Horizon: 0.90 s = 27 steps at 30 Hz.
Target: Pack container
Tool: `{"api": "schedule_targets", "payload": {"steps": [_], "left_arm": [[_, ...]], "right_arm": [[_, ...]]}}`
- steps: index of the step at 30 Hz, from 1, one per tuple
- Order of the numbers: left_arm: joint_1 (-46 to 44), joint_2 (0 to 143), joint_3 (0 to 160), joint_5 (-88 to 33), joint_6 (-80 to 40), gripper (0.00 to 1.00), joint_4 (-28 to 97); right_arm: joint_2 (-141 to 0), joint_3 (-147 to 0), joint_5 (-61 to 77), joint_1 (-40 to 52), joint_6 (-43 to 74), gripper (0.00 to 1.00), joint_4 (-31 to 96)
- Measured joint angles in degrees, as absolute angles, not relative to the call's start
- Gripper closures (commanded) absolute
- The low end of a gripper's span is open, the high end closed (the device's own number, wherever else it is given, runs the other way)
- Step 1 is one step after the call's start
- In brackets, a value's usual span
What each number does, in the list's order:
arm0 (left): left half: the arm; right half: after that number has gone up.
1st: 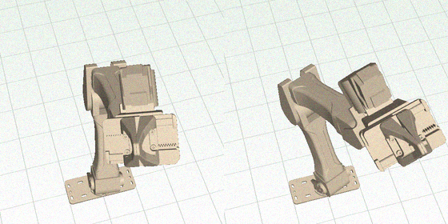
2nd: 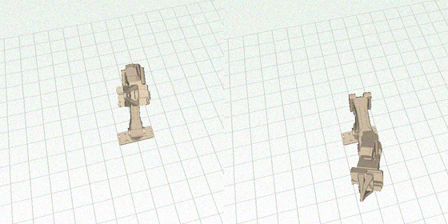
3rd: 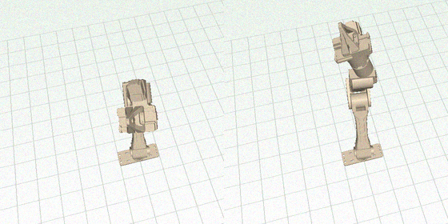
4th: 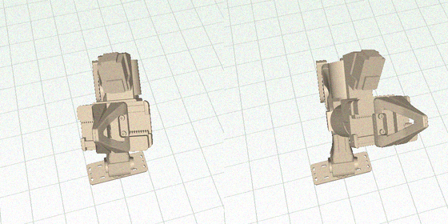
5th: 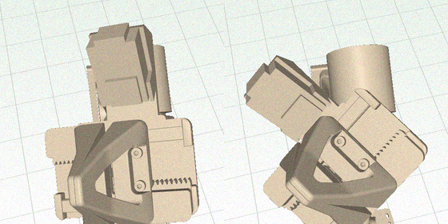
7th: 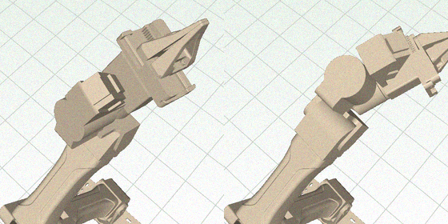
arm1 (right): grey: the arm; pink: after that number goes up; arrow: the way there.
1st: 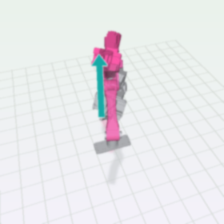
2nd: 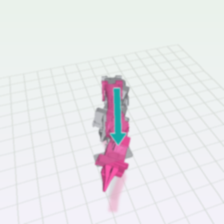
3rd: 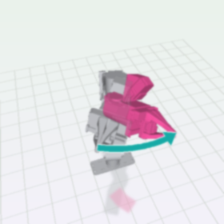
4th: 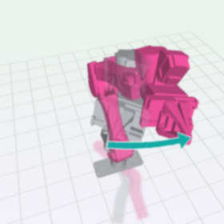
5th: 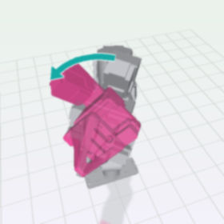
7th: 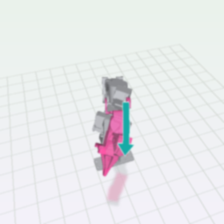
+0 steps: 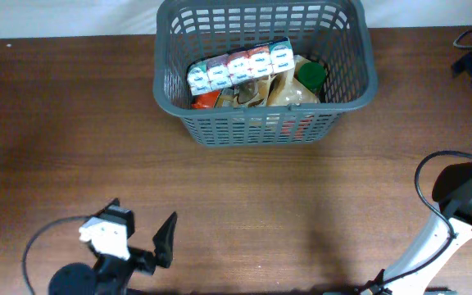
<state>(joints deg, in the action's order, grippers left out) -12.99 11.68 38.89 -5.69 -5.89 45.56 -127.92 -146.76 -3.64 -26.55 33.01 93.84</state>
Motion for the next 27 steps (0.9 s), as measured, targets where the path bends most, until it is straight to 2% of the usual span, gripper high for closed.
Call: {"api": "schedule_targets", "payload": {"steps": [14, 27], "left_arm": [[-12.5, 11.7, 19.9, -5.5, 1.5, 0.01, 21.2], [-4.4, 6.5, 11.9, -6.2, 2.5, 0.01, 15.2]], "right_arm": [[-127.9, -146.8, -3.6, -26.5, 33.0, 0.01, 93.9], [-127.9, -146.8, -3.6, -26.5, 33.0, 0.01, 93.9]]}}
